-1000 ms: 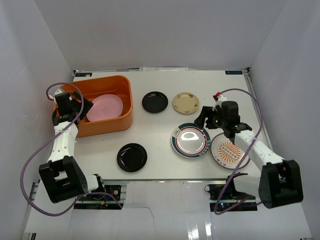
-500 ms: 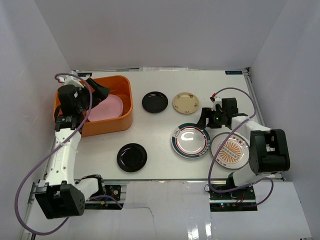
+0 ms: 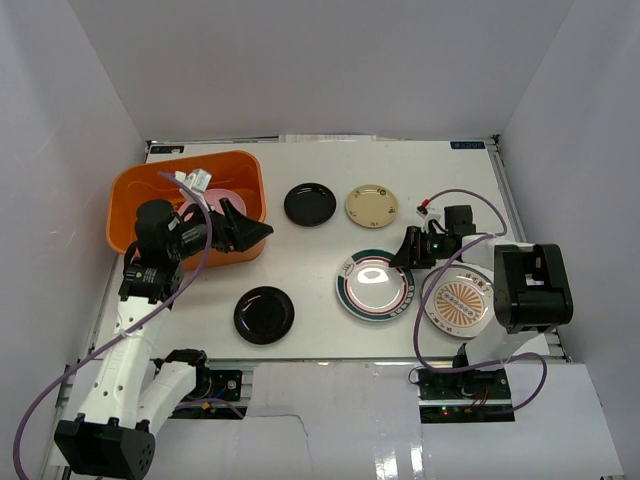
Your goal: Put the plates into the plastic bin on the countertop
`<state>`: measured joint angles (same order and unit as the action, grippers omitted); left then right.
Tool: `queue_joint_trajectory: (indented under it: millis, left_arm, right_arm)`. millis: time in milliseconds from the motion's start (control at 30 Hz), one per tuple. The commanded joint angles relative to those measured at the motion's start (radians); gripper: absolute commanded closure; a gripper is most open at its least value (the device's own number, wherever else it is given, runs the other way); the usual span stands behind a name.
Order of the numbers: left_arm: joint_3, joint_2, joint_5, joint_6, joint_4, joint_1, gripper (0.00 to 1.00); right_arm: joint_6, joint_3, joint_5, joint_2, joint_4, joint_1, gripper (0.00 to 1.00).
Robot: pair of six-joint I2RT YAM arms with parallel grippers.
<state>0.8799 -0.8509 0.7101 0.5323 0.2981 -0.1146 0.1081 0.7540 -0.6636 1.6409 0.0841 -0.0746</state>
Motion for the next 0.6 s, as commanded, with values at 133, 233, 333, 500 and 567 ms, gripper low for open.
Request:
queue_joint_trajectory:
  millis: [133,233,333,500,567]
  left_arm:
    - [-0.056,0.058,0.117,-0.012,0.016,-0.007,0.02]
    - [-0.07,0.058,0.121,-0.009,0.016,-0.008,0.02]
    - [-0.076,0.059,0.123,-0.006,0.019,-0.008,0.02]
    - [-0.073,0.049,0.132,0.006,0.024,-0.014,0.02]
    - [-0.076,0.046,0.132,0.011,0.026,-0.023,0.02]
  right_arm:
    - [0.061,-0.083,-0.135,0.019,-0.072,-0.004,0.65]
    - [0.079,-0.099,-0.156,0.026,-0.118,-0.004,0.73]
    - [0.107,-0.114,-0.176,0.031,-0.153,-0.004,0.92]
    - [0.22,-0.124,-0.188,-0.084,-0.228,-0.004,0.92]
    - [0.242,-0.117,-0.194,-0.168,-0.224,-0.004,0.92]
